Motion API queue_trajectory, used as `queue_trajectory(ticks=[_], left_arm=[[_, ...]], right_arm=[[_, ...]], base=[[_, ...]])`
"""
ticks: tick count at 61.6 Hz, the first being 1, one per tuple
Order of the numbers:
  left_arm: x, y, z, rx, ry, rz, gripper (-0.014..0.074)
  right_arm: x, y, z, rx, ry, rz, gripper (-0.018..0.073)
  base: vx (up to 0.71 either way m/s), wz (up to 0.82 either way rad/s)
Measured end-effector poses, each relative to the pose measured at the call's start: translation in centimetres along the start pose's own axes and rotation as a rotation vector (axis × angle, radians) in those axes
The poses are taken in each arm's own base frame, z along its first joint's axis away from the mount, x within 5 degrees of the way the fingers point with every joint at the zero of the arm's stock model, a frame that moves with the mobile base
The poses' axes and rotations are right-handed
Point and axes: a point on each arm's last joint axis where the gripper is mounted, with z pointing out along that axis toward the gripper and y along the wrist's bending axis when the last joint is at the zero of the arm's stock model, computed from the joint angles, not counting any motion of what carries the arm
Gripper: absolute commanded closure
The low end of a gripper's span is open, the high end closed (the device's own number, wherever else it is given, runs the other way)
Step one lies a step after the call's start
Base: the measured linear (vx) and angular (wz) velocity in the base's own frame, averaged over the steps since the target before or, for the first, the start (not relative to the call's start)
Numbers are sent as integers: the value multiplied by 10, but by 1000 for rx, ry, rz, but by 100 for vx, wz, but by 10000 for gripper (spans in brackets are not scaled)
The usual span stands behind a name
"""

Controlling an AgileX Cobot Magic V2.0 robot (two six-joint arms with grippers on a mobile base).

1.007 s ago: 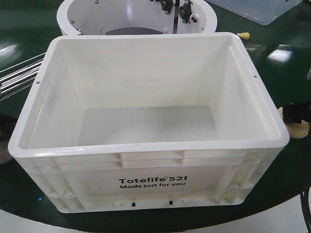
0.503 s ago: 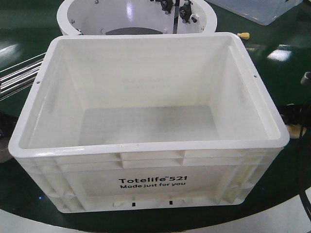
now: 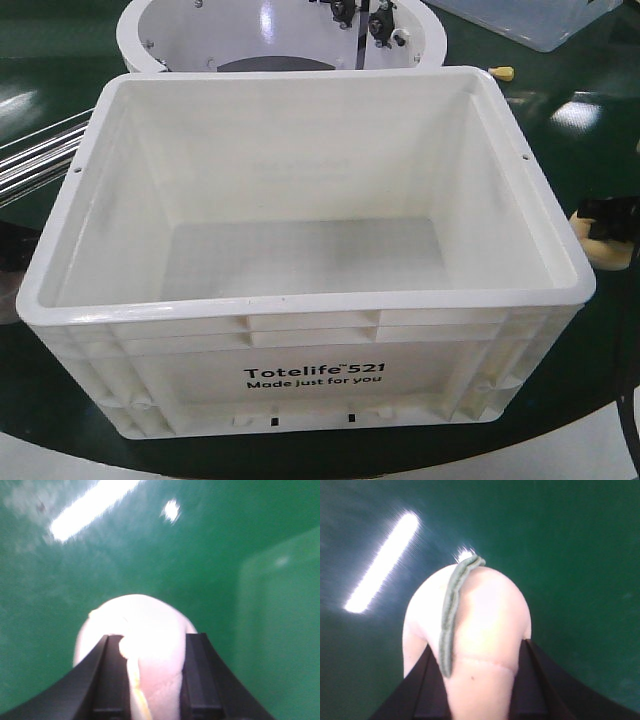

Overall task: Place moving items into box and shelve
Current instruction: 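Grasp pink ball with left gripper, yellow toy with right gripper, then lift both toys over the crate and release them inside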

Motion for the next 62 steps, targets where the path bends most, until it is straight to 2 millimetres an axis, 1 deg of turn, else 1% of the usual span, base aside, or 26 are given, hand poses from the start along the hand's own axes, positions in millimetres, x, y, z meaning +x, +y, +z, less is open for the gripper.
queue_trajectory(ticks=[6,11,17,19,23,28,33,36,41,45,49,53,54,59,62], left_arm=[[-3,0,-23,9,-83,-9,603],[-5,0,-49,14,-178,-9,603],[-5,0,-75,19,-283,-9,603],[-5,0,-86,22,-325,-9,603],[-8,0,-104,25,-391,-9,603],[-18,-3,-137,52,-510,-18,603],[-31,-11,-169,99,-621,10,603],[-39,-18,-186,139,-677,54,603],[-47,-35,-208,241,-740,104,603],[-51,-50,-218,348,-753,138,603],[-52,-64,-218,453,-737,159,603],[-51,-80,-212,566,-682,179,603],[-51,-86,-208,609,-654,186,603],[-50,-104,-196,729,-556,205,601],[-49,-112,-188,786,-499,215,598]], right_arm=[[-7,6,-29,-3,-80,-36,565],[-11,11,-57,-3,-162,-62,565],[-13,16,-81,0,-236,-95,565],[-13,18,-93,0,-267,-104,565],[-15,22,-108,-7,-299,-118,565],[-21,31,-132,-38,-335,-149,564],[-32,46,-155,-78,-382,-229,564],[-36,60,-164,-117,-399,-280,564],[-42,91,-179,-202,-442,-367,564],[-41,115,-186,-275,-462,-425,564],[-34,141,-191,-355,-468,-490,564],[-25,165,-190,-428,-448,-551,563],[-21,174,-189,-455,-433,-571,562],[-10,197,-181,-517,-384,-622,559],[-5,207,-176,-542,-356,-644,554]], base=[[0,0],[0,0],[0,0],[0,0],[0,0],[0,0],[0,0],[0,0],[0,0],[0,0],[0,0],[0,0],[0,0],[0,0],[0,0]])
